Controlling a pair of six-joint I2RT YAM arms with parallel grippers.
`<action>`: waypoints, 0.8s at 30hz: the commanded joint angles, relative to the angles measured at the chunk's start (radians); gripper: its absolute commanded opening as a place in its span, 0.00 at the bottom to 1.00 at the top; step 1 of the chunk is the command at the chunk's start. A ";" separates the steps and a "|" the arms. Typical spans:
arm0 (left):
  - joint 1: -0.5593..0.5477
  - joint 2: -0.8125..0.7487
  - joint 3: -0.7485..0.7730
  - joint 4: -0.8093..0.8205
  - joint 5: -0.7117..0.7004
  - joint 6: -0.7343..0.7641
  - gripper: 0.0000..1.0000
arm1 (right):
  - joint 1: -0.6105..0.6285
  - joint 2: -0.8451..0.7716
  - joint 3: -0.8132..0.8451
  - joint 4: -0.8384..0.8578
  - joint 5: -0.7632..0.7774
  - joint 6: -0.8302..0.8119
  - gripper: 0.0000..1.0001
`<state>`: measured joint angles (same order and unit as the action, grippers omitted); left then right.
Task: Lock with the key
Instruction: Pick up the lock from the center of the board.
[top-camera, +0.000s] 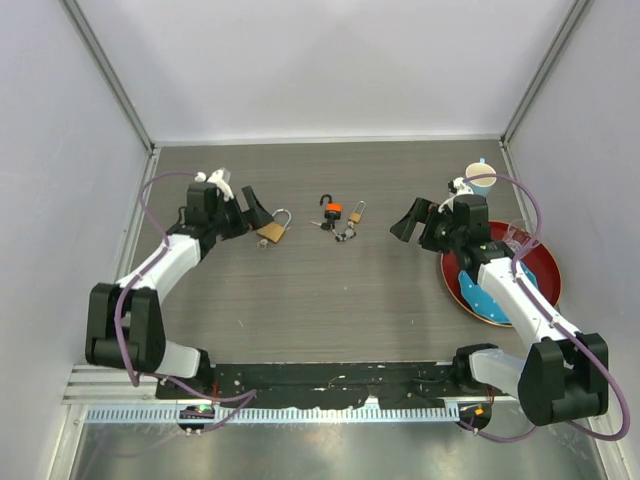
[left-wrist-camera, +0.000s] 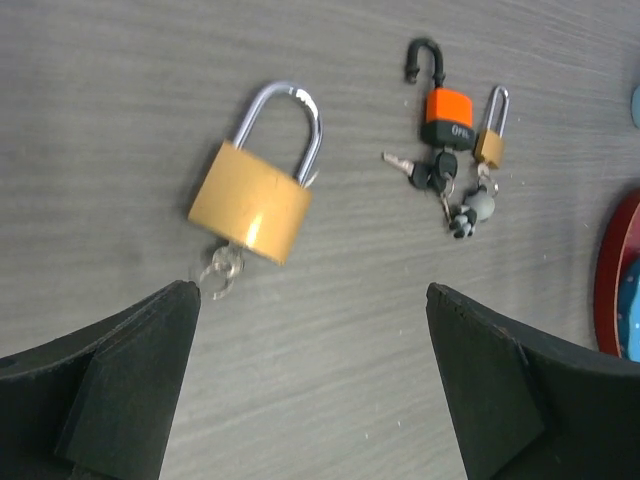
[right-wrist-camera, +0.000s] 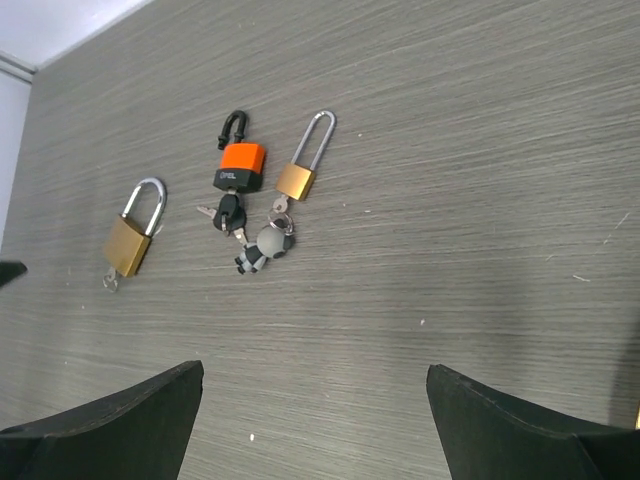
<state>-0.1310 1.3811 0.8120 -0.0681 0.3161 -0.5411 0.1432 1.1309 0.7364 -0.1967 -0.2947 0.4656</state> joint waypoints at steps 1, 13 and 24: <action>-0.038 0.110 0.159 -0.062 -0.054 0.114 1.00 | 0.007 0.018 0.031 -0.009 0.006 -0.056 1.00; -0.271 0.386 0.444 -0.231 -0.243 0.214 1.00 | 0.009 0.086 -0.003 0.009 -0.011 -0.064 1.00; -0.432 0.739 0.916 -0.384 -0.437 0.170 1.00 | 0.009 0.023 -0.060 0.003 0.025 -0.039 1.00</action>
<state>-0.5377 2.0140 1.5757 -0.3634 -0.0109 -0.3630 0.1452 1.2098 0.6998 -0.2134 -0.2947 0.4183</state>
